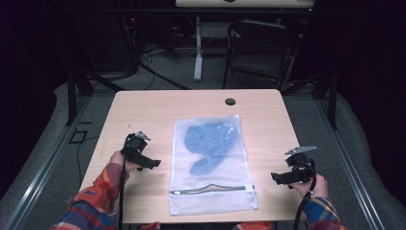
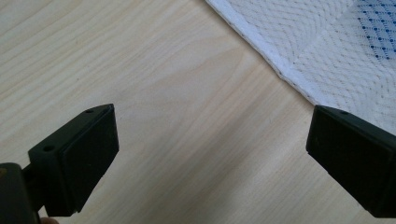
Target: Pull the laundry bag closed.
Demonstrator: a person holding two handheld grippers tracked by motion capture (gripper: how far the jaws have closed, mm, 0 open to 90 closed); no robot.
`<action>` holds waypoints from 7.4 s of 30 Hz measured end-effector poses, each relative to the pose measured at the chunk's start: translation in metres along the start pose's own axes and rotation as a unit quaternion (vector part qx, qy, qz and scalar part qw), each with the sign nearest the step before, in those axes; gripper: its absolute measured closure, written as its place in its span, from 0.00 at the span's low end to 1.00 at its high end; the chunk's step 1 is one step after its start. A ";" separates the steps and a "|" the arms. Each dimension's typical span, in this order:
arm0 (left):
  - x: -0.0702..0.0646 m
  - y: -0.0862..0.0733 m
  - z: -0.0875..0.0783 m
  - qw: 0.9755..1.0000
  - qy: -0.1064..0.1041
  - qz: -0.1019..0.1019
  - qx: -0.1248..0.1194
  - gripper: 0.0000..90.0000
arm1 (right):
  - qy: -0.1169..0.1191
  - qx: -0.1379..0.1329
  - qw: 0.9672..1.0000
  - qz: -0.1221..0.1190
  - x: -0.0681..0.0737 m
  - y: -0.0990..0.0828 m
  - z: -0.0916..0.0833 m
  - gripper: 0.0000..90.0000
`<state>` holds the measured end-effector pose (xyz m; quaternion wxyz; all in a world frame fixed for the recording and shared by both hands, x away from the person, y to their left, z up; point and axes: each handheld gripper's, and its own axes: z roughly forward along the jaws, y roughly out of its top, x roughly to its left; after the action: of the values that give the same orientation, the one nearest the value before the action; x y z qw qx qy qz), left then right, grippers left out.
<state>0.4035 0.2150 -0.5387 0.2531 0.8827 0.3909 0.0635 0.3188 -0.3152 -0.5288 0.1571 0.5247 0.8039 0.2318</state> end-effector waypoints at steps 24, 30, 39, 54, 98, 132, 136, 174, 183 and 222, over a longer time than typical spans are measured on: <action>-0.023 0.010 0.001 0.999 -0.020 0.030 0.005 0.05 | 0.098 -0.037 0.992 -0.066 0.067 0.025 -0.006 0.07; -0.031 0.013 0.004 0.999 -0.023 0.038 0.007 0.03 | 0.130 -0.034 0.987 -0.084 0.091 0.032 -0.003 0.10; -0.038 0.015 0.007 0.998 -0.030 0.046 0.011 0.03 | 0.161 -0.034 0.980 -0.109 0.126 0.043 0.003 0.11; -0.058 0.022 0.014 0.995 -0.056 0.078 0.025 0.09 | 0.200 -0.021 0.967 -0.155 0.175 0.052 0.020 0.29; -0.071 0.012 0.030 0.975 -0.149 0.120 0.116 0.86 | 0.239 0.014 0.941 -0.238 0.275 0.069 0.080 0.81; -0.071 0.010 0.030 0.977 -0.144 0.117 0.108 0.90 | 0.244 -0.015 0.939 -0.240 0.288 0.066 0.087 0.90; -0.072 0.011 0.026 0.973 -0.163 0.122 0.109 0.89 | 0.241 -0.014 0.939 -0.246 0.288 0.065 0.086 0.91; -0.084 0.003 0.026 0.965 -0.160 0.163 0.130 1.00 | 0.244 0.003 0.945 -0.216 0.278 0.067 0.082 0.96; -0.082 0.005 0.026 0.964 -0.172 0.150 0.137 0.94 | 0.248 -0.003 0.945 -0.213 0.280 0.067 0.086 0.95; -0.095 0.001 0.025 0.963 -0.156 0.175 0.137 1.00 | 0.233 -0.006 0.948 -0.217 0.281 0.064 0.083 0.97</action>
<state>0.3470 0.1361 -0.5518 0.1724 0.9624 0.1915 -0.0856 0.2966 -0.0182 -0.5675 0.0153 0.2674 0.9112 0.3129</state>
